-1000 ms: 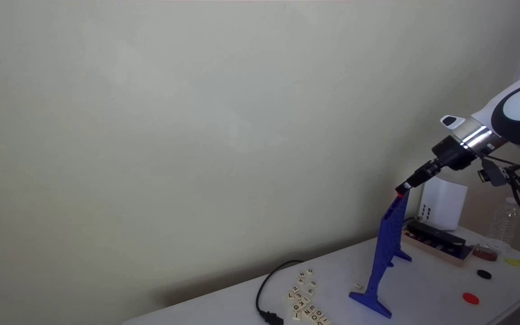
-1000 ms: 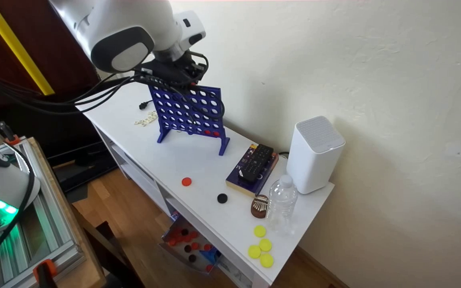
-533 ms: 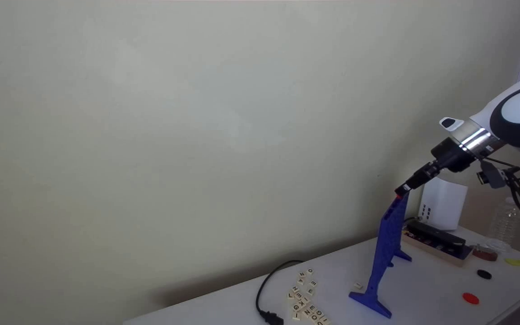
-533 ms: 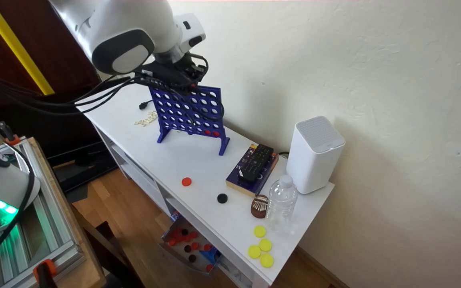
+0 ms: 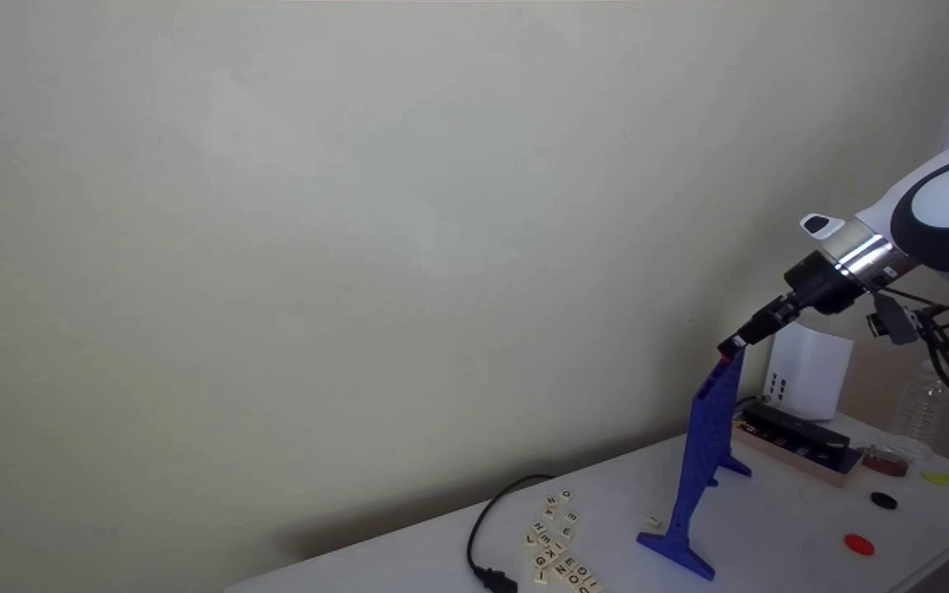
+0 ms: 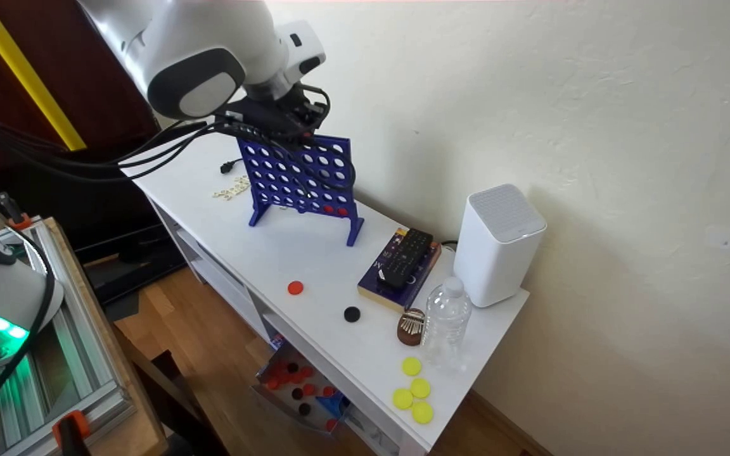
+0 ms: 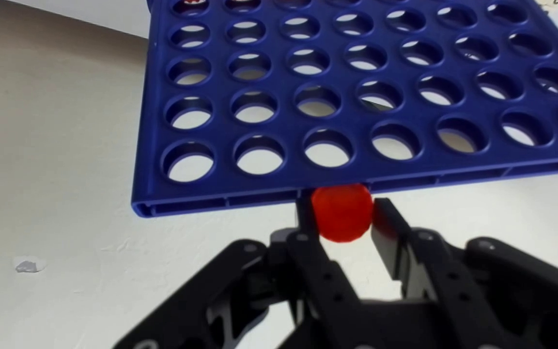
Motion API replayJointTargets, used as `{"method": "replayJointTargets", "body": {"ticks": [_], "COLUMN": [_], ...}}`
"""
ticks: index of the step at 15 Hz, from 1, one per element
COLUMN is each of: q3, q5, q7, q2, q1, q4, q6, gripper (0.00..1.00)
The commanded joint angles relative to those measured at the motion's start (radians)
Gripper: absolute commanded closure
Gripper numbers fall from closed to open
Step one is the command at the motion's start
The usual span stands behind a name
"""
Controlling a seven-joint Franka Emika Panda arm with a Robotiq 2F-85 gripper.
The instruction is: Shift the orange ring to the blue object's fifth line
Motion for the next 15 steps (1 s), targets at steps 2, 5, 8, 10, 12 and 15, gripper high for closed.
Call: {"method": "replayJointTargets", "body": {"ticks": [2, 5, 8, 10, 12, 15], "q3": [-0.010, -0.009, -0.018, -0.020, -0.026, -0.036], "q5": [-0.027, -0.028, -0.030, -0.031, -0.032, -0.032], "q7": [0.015, 0.018, 0.017, 0.015, 0.014, 0.014], "q2": [-0.020, -0.036, -0.052, -0.057, -0.059, -0.060], "q1": [0.005, 0.002, 0.008, 0.008, 0.013, 0.028], "q4": [0.001, -0.005, -0.012, -0.016, -0.019, -0.022], "q6": [0.005, 0.005, 0.016, 0.019, 0.028, 0.040], "gripper": [0.91, 0.91, 0.91, 0.91, 0.91, 0.91]}}
